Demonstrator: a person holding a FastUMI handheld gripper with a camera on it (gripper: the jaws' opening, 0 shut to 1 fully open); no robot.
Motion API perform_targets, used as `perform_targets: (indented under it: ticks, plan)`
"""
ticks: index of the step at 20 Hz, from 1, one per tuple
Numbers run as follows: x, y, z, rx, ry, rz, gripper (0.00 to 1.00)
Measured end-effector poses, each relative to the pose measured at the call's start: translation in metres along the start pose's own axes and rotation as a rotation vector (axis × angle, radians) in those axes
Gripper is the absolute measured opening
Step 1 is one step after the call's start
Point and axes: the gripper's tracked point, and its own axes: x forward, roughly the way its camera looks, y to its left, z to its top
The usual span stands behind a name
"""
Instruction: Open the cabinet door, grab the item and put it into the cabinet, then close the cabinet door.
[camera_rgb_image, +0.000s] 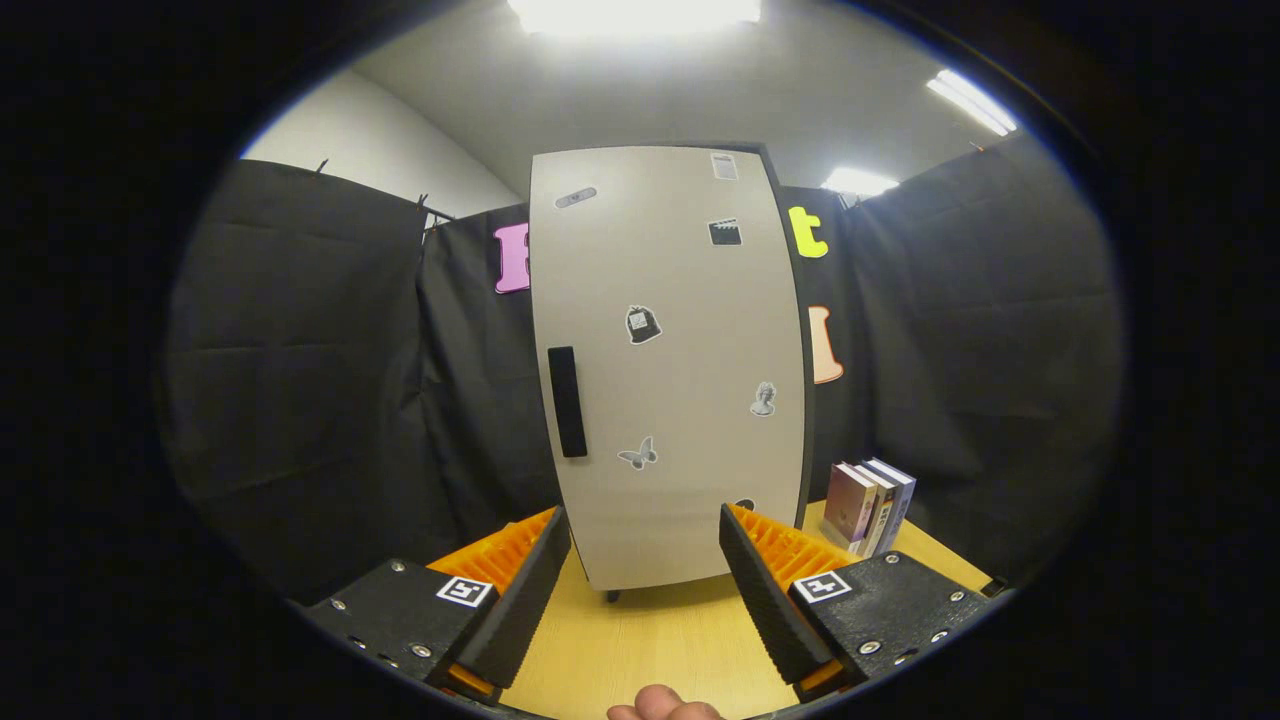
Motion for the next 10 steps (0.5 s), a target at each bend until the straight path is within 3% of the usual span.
perform_targets:
  ticks: [10]
  plan:
    - [0.0050, 0.0065, 0.0023, -0.009, -0.006, 0.004, 0.93]
